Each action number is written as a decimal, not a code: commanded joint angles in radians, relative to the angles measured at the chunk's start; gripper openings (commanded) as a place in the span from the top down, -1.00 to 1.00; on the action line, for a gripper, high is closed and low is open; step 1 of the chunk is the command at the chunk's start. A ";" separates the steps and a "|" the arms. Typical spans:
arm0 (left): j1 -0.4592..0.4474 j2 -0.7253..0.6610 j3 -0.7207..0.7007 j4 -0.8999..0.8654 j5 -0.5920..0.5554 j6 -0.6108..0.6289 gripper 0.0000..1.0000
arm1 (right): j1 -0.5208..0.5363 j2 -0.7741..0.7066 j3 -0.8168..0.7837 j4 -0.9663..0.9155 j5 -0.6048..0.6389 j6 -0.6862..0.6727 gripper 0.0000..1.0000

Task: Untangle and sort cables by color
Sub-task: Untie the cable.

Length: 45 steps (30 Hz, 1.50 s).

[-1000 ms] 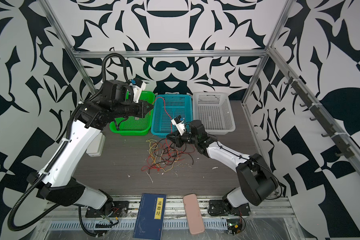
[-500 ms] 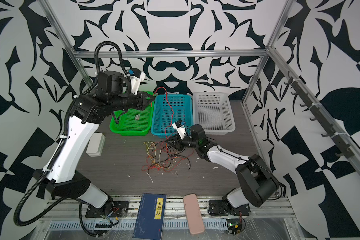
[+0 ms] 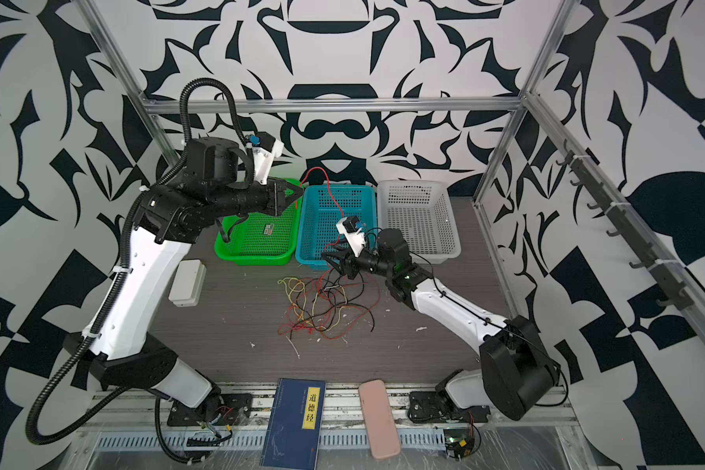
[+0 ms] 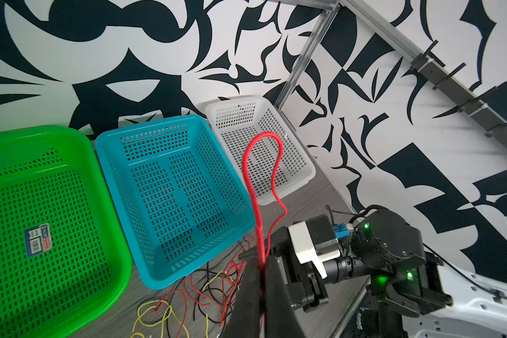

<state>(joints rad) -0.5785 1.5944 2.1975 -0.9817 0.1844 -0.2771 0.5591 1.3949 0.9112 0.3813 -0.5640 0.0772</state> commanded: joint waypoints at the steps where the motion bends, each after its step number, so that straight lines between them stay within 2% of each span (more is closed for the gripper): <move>1: -0.003 -0.014 0.041 -0.029 0.036 -0.021 1.00 | 0.005 0.055 0.034 0.014 0.026 -0.041 -0.02; 5: -0.003 -0.017 0.067 -0.029 0.055 -0.034 1.00 | 0.005 0.144 0.024 0.116 0.034 -0.016 0.02; 9: -0.003 -0.023 0.077 -0.032 0.057 -0.037 1.00 | 0.005 0.211 0.021 0.213 0.037 0.016 0.42; 11: -0.003 -0.025 0.085 -0.040 0.048 -0.032 1.00 | 0.005 0.233 0.028 0.215 0.025 0.024 0.53; 15: -0.002 -0.029 0.112 -0.055 0.032 -0.019 1.00 | 0.005 0.235 -0.001 0.206 0.010 0.026 0.62; 21: 0.000 -0.019 0.193 -0.080 -0.022 0.010 1.00 | 0.005 0.157 -0.106 0.168 0.010 0.011 0.61; 29: 0.000 -0.008 0.238 -0.074 -0.034 0.017 1.00 | 0.005 0.044 -0.194 0.040 0.039 -0.049 0.60; 45: 0.004 -0.002 0.285 -0.065 -0.038 0.012 1.00 | 0.005 -0.021 -0.247 -0.079 0.095 -0.114 0.32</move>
<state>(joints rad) -0.5770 1.5982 2.4699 -1.0515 0.1490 -0.2676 0.5598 1.4033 0.6666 0.3099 -0.4965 -0.0124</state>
